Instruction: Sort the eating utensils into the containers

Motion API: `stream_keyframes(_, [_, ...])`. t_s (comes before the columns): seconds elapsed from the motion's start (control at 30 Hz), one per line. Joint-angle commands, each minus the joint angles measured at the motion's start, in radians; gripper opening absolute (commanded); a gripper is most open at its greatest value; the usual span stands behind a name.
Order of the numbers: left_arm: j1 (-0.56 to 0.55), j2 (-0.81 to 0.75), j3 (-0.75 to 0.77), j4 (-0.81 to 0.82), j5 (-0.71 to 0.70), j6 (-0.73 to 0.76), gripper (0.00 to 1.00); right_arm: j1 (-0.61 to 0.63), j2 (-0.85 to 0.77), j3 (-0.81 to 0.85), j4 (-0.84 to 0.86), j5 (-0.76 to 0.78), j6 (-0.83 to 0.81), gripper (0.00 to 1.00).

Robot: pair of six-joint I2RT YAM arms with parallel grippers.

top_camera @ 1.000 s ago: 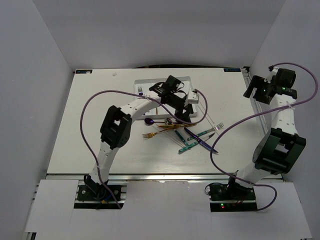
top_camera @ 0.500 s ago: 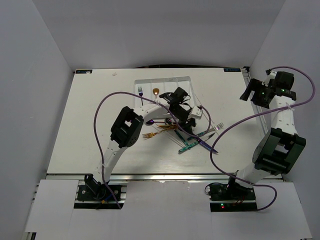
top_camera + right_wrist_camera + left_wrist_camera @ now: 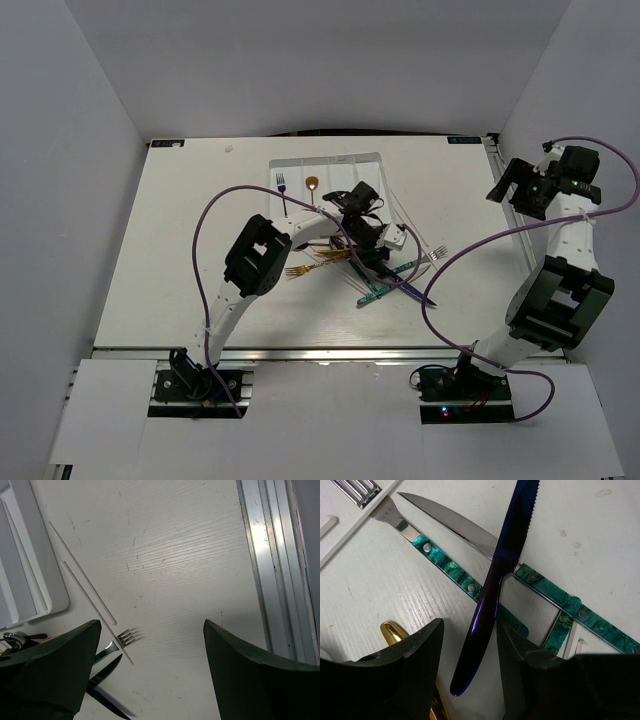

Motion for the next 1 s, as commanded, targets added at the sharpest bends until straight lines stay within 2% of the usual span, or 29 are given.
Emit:
stream_keyframes(0.0, [-0.006,-0.026,-0.011,-0.025,-0.006,0.05,0.57,-0.012,0.001,0.014,0.012,-0.028,0.016,0.89])
stream_keyframes(0.1, [-0.006,-0.027,-0.017,-0.035,-0.013,0.064,0.55,-0.02,0.001,0.011,0.015,-0.028,0.022,0.89])
stream_keyframes(0.43, [-0.006,-0.041,-0.038,-0.043,-0.032,0.08,0.4,-0.024,0.004,0.017,0.018,-0.022,0.039,0.88])
stream_keyframes(0.57, [-0.006,-0.062,-0.048,-0.043,-0.032,0.079,0.28,-0.024,0.007,0.019,0.024,-0.016,0.047,0.88])
stream_keyframes(0.63, [-0.006,-0.085,-0.052,-0.032,-0.043,0.073,0.13,-0.024,0.006,0.023,0.026,-0.016,0.048,0.88])
stream_keyframes(0.67, [-0.006,-0.095,-0.058,-0.017,-0.052,0.023,0.07,-0.024,0.004,0.023,0.027,-0.017,0.053,0.88])
stream_keyframes(0.73, [-0.003,-0.148,-0.086,0.047,-0.067,-0.036,0.0,-0.024,0.004,0.029,0.027,-0.017,0.059,0.87])
stream_keyframes(0.8, [0.0,-0.208,-0.19,0.153,-0.073,-0.099,0.0,-0.024,0.003,0.035,0.026,-0.022,0.064,0.87])
stream_keyframes(0.9, [0.0,-0.411,-0.389,0.346,-0.099,-0.181,0.0,-0.024,-0.002,0.048,0.021,-0.02,0.065,0.87])
stream_keyframes(0.97, [0.0,-0.487,-0.501,0.43,-0.127,-0.231,0.0,-0.024,-0.005,0.054,0.024,-0.019,0.068,0.87])
